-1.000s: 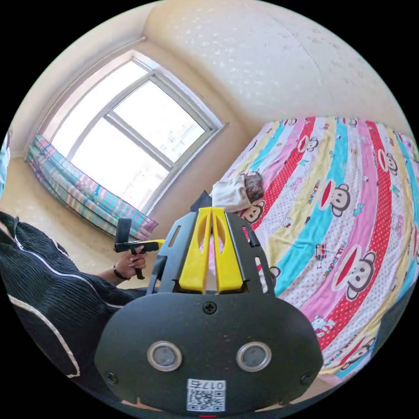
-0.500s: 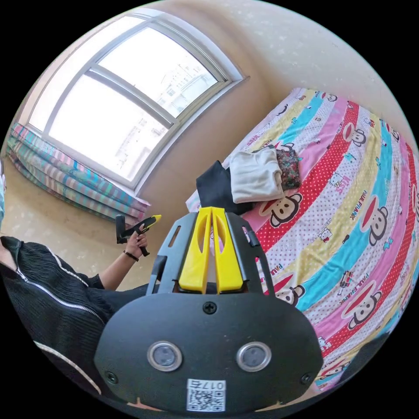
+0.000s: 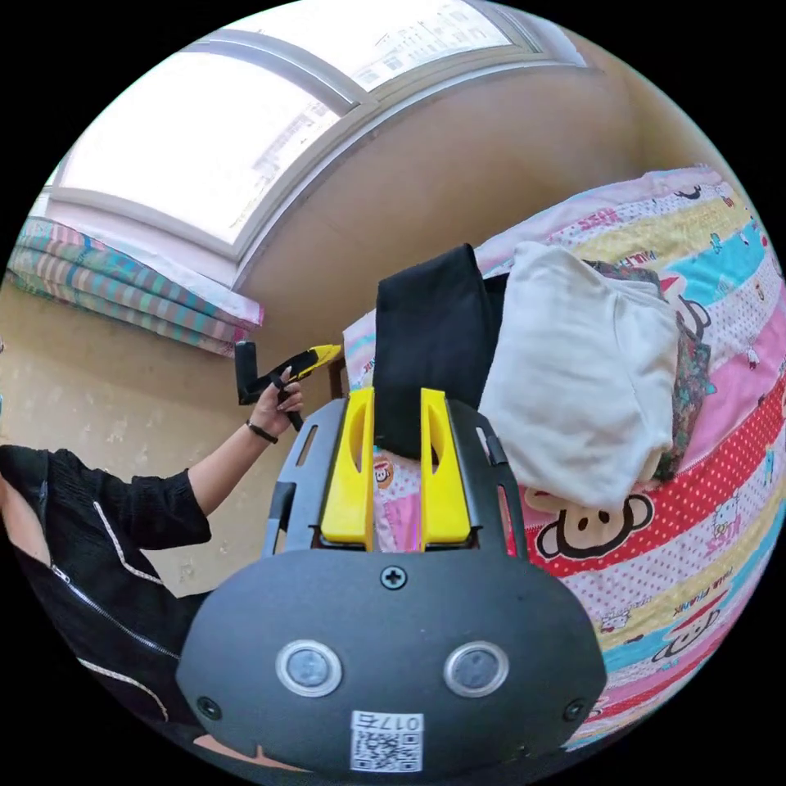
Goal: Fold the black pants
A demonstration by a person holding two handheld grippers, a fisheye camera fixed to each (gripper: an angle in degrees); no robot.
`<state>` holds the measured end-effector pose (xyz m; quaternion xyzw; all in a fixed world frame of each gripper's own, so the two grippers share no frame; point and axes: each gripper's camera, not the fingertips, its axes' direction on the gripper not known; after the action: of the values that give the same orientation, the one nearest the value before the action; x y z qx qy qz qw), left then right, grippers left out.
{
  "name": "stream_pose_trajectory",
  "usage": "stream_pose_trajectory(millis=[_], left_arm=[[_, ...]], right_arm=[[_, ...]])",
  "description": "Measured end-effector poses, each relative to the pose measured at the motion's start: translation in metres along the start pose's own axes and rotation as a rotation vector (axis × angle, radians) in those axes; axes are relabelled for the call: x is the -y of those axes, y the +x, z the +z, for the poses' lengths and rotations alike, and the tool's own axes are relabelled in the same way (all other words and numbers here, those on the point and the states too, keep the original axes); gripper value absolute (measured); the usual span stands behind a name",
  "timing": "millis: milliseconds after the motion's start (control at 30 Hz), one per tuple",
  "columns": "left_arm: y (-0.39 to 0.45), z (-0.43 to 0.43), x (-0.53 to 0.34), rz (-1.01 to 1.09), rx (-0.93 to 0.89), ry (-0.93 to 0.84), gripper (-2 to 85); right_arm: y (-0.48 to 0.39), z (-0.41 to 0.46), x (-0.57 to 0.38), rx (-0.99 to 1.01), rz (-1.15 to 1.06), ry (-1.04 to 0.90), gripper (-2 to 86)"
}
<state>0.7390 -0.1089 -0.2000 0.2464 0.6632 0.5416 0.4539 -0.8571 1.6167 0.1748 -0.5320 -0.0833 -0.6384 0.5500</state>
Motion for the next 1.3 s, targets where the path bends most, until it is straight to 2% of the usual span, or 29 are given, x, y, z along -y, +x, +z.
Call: stream_pose_trajectory(millis=[167, 300, 367, 433, 500, 567, 600, 633, 667, 733, 867, 967, 1067, 1133, 1300], left_arm=[[-0.044, 0.054, 0.036, 0.074, 0.007, 0.007, 20.6], [-0.073, 0.084, 0.069, 0.052, -0.048, 0.053, 21.3], [-0.088, 0.099, 0.09, 0.036, -0.102, 0.069, 22.2], [-0.097, 0.114, 0.101, 0.001, -0.12, 0.031, 22.5], [-0.104, 0.12, 0.105, -0.041, -0.139, 0.044, 21.8], [-0.101, 0.11, 0.102, -0.065, -0.206, 0.089, 11.0], [-0.098, 0.107, 0.099, -0.058, -0.251, 0.093, 8.2], [-0.089, 0.105, 0.094, -0.047, -0.368, 0.081, 5.3], [-0.075, 0.104, 0.085, -0.034, -0.478, 0.071, 5.1], [-0.042, 0.098, 0.066, 0.011, -0.569, 0.045, 4.9], [0.047, 0.068, 0.017, 0.134, -0.71, -0.084, 4.6], [0.117, 0.027, 0.004, 0.259, -0.724, -0.151, 4.4], [0.193, -0.021, 0.028, 0.453, -0.789, -0.123, 4.3], [0.244, -0.042, 0.058, 0.592, -0.897, -0.125, 4.2], [0.399, -0.072, 0.134, 1.002, -1.089, -0.1, 4.3]], right_arm=[[0.033, 0.042, 0.107, -0.093, -0.089, -0.033, 10.9], [0.053, 0.061, 0.157, -0.175, -0.115, 0.081, 11.5], [0.066, 0.068, 0.17, -0.13, -0.077, 0.083, 11.6], [0.084, 0.086, 0.179, 0.012, -0.026, -0.01, 10.1], [0.093, 0.096, 0.173, 0.019, 0.052, -0.061, 7.4], [0.088, 0.084, 0.154, 0.034, 0.058, 0.013, 5.2], [0.082, 0.073, 0.139, 0.122, 0.06, 0.045, 4.6], [0.073, 0.061, 0.119, 0.233, 0.038, 0.071, 4.2], [0.067, 0.054, 0.108, 0.285, 0.023, 0.081, 4.1], [0.041, 0.023, 0.05, 0.448, -0.027, 0.083, 3.6], [0.014, -0.047, -0.059, 0.647, -0.04, 0.173, 3.0], [0.001, -0.118, -0.155, 0.752, 0.0, 0.309, 2.8], [-0.02, -0.193, -0.241, 0.816, -0.018, 0.526, 2.6], [-0.048, -0.25, -0.291, 0.914, -0.153, 0.714, 2.5], [-0.113, -0.364, -0.37, 0.971, -0.543, 0.972, 2.3]])
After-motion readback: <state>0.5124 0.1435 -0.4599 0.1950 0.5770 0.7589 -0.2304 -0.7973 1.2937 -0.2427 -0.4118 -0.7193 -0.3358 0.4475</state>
